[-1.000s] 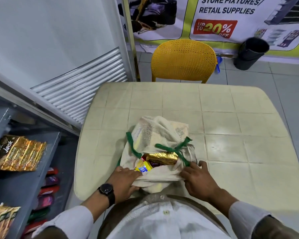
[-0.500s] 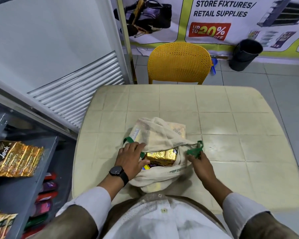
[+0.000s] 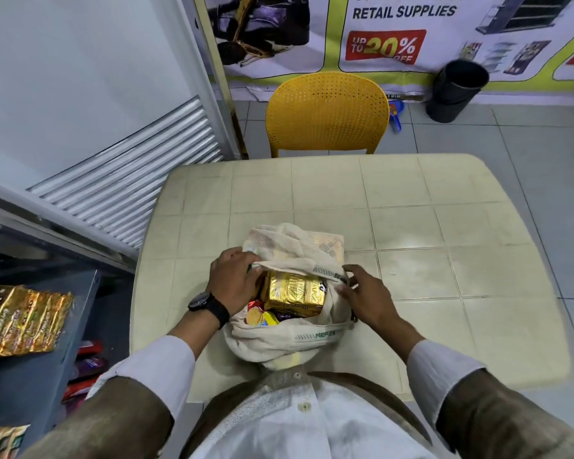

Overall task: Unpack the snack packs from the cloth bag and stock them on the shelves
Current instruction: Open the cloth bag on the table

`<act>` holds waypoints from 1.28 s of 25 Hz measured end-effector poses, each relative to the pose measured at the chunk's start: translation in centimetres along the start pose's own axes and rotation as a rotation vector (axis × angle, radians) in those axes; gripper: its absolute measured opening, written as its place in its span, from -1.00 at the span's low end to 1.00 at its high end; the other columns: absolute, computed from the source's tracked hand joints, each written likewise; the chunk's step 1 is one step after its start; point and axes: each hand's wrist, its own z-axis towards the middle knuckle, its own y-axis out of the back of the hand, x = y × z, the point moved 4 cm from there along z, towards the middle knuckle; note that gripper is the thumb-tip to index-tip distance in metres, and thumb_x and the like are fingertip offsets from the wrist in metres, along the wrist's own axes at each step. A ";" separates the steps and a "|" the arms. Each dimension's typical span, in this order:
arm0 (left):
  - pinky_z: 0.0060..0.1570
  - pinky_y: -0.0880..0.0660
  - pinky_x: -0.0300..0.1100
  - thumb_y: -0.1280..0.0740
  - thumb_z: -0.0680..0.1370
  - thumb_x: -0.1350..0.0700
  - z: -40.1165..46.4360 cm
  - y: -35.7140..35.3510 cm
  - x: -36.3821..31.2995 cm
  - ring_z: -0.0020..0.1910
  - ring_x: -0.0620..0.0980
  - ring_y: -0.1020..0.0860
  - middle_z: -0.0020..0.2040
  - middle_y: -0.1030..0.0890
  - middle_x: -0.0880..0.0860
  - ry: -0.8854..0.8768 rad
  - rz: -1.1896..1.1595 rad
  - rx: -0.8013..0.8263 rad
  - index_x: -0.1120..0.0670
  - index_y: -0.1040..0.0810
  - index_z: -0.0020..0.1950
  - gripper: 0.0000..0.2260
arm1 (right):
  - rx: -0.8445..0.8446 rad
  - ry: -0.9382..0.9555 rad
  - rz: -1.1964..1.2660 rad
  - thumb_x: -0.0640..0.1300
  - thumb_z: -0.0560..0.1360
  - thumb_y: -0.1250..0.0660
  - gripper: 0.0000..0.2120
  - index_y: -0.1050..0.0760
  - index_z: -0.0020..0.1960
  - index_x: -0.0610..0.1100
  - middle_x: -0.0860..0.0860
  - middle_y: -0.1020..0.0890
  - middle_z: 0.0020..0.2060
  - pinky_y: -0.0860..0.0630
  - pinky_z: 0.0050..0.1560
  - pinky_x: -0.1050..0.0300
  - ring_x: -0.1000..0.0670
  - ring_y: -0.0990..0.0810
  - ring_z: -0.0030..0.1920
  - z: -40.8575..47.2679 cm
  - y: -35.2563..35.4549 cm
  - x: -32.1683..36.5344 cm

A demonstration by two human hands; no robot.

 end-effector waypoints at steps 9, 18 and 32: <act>-0.04 -0.40 -0.15 -0.23 0.66 -0.07 7.9 1.2 -1.4 0.06 0.06 -0.56 0.02 -0.61 0.01 0.372 -0.651 0.208 0.12 -0.59 0.09 -0.72 | -0.020 -0.309 0.868 -0.14 0.62 -0.25 -0.77 -0.50 -0.20 -0.09 -0.08 -0.54 -0.28 -0.37 -0.09 0.00 -0.10 -0.47 -0.15 6.2 4.3 2.0; -0.09 -0.49 -0.06 -0.40 0.51 -0.10 15.1 3.2 -0.1 -0.04 0.12 -0.61 -0.10 -0.67 0.04 0.117 -0.062 0.255 -0.06 -0.61 -0.15 -0.86 | -0.041 0.058 -0.217 -0.07 0.41 -0.42 -0.82 -0.67 0.00 -0.03 -0.14 -0.70 -0.07 -0.53 -0.10 0.02 -0.25 -0.64 0.02 10.9 8.9 3.4; 0.11 -0.47 -0.04 -0.22 0.57 -0.29 5.4 -1.8 -3.0 0.12 0.00 -0.51 0.15 -0.55 -0.03 -0.232 0.053 0.261 -0.06 -0.54 0.29 -0.57 | -0.071 0.579 -0.346 0.19 0.51 -0.30 -0.62 -0.55 0.17 -0.04 -0.04 -0.63 -0.03 -0.50 -0.03 -0.05 -0.12 -0.61 -0.07 3.1 2.6 5.1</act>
